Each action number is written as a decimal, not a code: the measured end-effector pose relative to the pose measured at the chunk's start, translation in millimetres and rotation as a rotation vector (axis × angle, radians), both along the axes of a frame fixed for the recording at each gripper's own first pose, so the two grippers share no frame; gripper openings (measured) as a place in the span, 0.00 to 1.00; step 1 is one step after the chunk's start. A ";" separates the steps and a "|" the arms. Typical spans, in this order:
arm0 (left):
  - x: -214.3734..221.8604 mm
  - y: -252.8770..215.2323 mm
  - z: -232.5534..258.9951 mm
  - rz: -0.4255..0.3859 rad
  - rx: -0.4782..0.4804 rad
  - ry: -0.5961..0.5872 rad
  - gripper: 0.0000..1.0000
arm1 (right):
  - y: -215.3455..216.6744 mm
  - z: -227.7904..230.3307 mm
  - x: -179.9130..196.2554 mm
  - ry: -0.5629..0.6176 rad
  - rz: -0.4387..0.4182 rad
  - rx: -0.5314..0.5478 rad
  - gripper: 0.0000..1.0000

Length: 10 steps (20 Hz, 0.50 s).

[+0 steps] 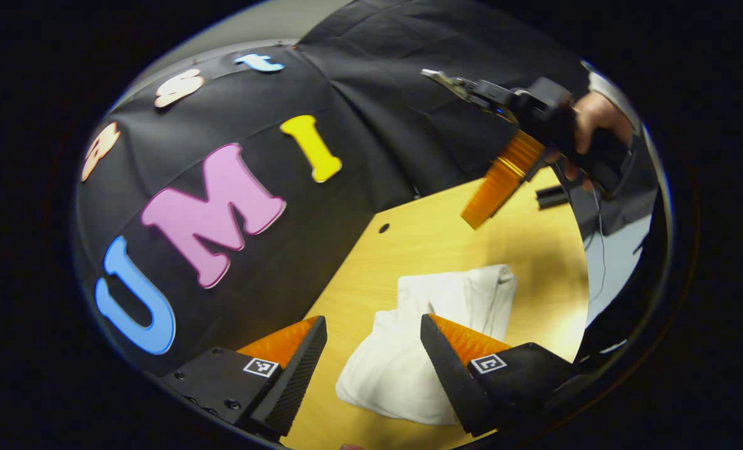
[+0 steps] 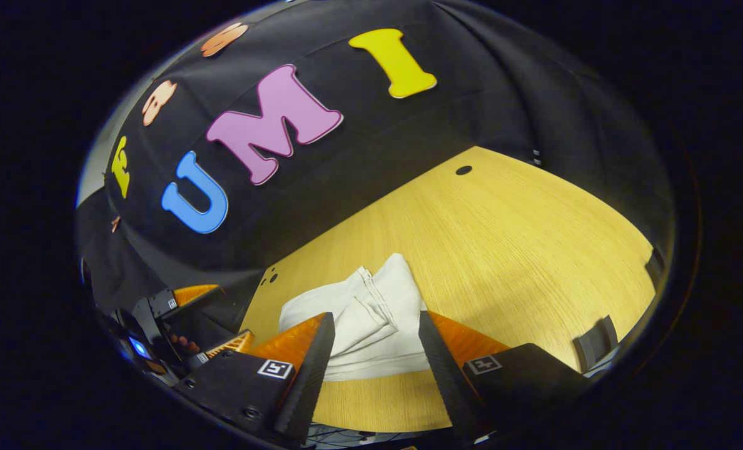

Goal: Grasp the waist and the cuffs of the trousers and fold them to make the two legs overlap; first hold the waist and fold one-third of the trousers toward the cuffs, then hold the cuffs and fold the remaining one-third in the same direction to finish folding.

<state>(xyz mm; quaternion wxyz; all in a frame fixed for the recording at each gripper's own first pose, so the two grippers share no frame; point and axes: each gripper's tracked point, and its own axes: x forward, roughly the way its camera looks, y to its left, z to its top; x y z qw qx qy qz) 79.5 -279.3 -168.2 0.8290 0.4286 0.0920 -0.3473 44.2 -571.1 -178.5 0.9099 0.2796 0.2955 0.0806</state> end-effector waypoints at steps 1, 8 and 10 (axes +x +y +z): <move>4.0 4.7 13.3 0.043 -0.052 0.001 0.95 | 6.6 6.8 2.7 -0.020 0.019 -0.018 0.87; 3.2 34.1 81.2 0.252 -0.432 0.134 0.98 | 46.4 69.9 17.9 -0.198 0.117 -0.149 0.97; -0.6 43.5 83.7 0.311 -0.511 0.176 0.98 | 57.8 88.0 20.0 -0.253 0.143 -0.203 0.97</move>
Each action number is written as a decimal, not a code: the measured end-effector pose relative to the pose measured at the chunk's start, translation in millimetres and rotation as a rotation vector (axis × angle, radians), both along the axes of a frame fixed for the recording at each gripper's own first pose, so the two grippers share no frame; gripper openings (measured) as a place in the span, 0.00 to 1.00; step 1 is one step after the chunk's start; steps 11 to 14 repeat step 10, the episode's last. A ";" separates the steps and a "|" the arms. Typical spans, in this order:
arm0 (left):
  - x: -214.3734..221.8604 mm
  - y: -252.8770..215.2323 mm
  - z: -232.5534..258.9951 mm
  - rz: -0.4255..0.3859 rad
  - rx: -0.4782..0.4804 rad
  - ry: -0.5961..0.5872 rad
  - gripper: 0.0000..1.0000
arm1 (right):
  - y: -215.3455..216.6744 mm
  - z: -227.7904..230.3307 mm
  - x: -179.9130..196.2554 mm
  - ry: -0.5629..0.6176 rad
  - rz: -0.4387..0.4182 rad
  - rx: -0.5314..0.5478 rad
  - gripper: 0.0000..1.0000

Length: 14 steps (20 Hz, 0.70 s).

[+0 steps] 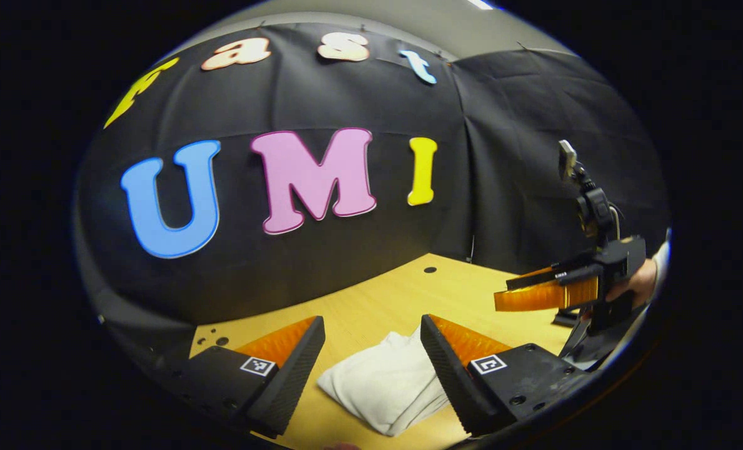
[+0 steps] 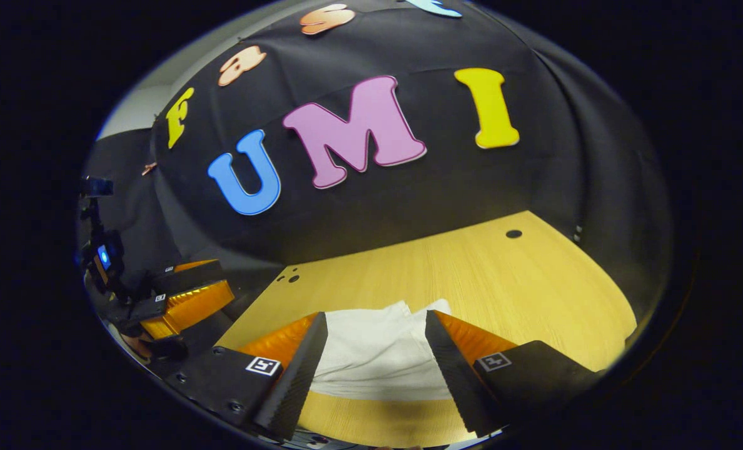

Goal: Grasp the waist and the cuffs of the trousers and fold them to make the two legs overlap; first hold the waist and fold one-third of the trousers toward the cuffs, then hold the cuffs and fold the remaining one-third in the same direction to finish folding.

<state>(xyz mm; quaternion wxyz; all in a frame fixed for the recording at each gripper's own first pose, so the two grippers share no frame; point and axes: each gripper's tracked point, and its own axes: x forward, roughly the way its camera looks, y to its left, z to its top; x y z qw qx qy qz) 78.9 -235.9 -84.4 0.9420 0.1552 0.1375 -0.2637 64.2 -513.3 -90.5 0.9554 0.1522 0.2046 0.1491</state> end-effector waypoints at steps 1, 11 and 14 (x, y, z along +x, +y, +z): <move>-1.6 6.1 -2.2 0.031 -0.039 0.026 0.97 | 5.2 7.4 1.8 -0.026 0.012 -0.028 0.98; -19.6 39.9 -28.3 0.265 -0.086 0.196 0.96 | 62.9 19.3 -9.3 -0.112 0.143 -0.158 0.98; -19.6 39.9 -28.3 0.265 -0.086 0.196 0.96 | 62.9 19.3 -9.3 -0.112 0.143 -0.158 0.98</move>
